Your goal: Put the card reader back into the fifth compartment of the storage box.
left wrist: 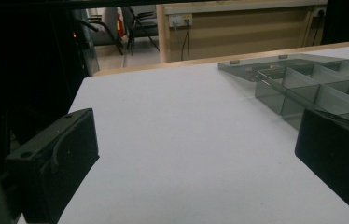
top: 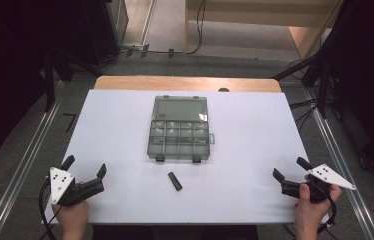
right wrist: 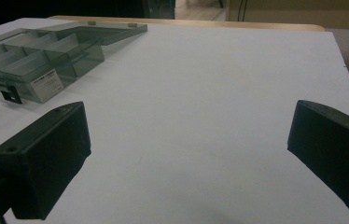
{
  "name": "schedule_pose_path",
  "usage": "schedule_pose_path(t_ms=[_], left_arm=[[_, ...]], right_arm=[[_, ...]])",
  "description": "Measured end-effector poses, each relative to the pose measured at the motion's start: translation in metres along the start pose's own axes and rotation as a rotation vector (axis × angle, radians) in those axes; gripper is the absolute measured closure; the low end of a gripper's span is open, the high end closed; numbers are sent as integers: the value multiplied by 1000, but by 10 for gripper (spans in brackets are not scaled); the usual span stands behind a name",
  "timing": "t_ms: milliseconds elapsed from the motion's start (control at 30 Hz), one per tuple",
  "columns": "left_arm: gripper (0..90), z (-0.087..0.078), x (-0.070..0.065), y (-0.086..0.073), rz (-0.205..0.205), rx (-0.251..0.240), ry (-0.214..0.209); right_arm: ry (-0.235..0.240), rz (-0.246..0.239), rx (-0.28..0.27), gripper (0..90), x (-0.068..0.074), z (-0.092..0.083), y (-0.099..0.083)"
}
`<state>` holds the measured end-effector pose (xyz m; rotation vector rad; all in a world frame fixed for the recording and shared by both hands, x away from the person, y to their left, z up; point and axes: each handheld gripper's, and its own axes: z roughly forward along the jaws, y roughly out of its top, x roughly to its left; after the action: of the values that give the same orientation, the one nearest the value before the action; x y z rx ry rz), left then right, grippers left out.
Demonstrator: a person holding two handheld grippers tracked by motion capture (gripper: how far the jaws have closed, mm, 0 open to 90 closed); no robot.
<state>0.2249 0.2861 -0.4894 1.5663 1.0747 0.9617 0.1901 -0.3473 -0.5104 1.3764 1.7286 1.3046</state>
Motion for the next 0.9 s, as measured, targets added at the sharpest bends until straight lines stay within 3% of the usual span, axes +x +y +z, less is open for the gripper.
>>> schedule_pose_path(t_ms=[367,900], left_arm=[[0,1,-2,0,14,4,6],[0,0,-1,0,9,0,2]], right_arm=[[35,-36,7,0,14,-2,12],[108,-110,59,0,45,11,36]])
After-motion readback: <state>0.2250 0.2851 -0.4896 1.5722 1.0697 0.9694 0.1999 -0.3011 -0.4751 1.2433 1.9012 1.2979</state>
